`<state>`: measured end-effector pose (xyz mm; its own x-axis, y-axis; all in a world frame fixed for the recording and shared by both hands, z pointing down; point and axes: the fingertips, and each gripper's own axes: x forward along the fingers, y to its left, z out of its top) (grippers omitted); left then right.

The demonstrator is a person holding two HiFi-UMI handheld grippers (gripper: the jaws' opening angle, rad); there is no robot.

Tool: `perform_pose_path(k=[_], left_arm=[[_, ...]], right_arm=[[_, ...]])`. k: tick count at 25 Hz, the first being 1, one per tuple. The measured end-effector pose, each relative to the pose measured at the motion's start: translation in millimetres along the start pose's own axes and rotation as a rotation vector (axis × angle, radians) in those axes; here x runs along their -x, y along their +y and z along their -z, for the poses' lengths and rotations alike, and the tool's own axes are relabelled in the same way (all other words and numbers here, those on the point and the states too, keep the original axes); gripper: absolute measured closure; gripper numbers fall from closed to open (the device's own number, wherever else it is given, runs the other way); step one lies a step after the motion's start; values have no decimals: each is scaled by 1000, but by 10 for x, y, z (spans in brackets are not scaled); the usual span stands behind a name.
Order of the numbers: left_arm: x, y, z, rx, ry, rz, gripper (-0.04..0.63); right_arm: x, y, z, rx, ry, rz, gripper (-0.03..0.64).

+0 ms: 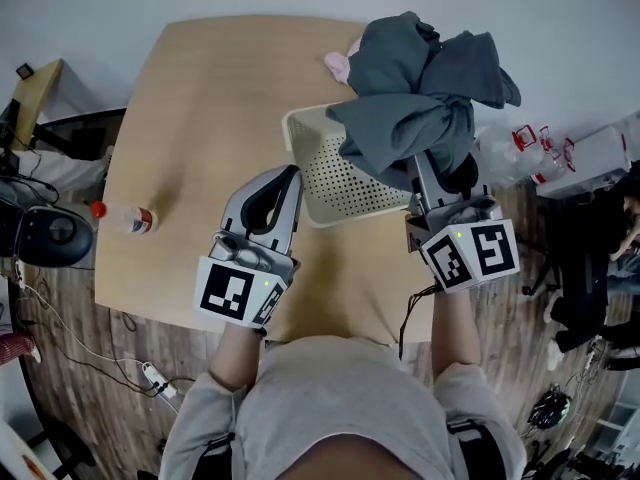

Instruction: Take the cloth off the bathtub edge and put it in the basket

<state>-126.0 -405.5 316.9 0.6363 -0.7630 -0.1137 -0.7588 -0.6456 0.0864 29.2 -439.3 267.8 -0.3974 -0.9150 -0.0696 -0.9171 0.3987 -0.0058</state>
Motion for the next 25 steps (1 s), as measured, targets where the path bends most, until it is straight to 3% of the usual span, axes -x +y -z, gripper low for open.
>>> perform_pose_path(k=[13, 25], left_arm=[[-62, 292, 331, 63, 48, -10, 598], [-69, 453, 543, 109, 67, -21, 598]], right_arm=[[-465, 7, 1205, 60, 339, -73, 426], [-584, 30, 2070, 209, 680, -164, 430]])
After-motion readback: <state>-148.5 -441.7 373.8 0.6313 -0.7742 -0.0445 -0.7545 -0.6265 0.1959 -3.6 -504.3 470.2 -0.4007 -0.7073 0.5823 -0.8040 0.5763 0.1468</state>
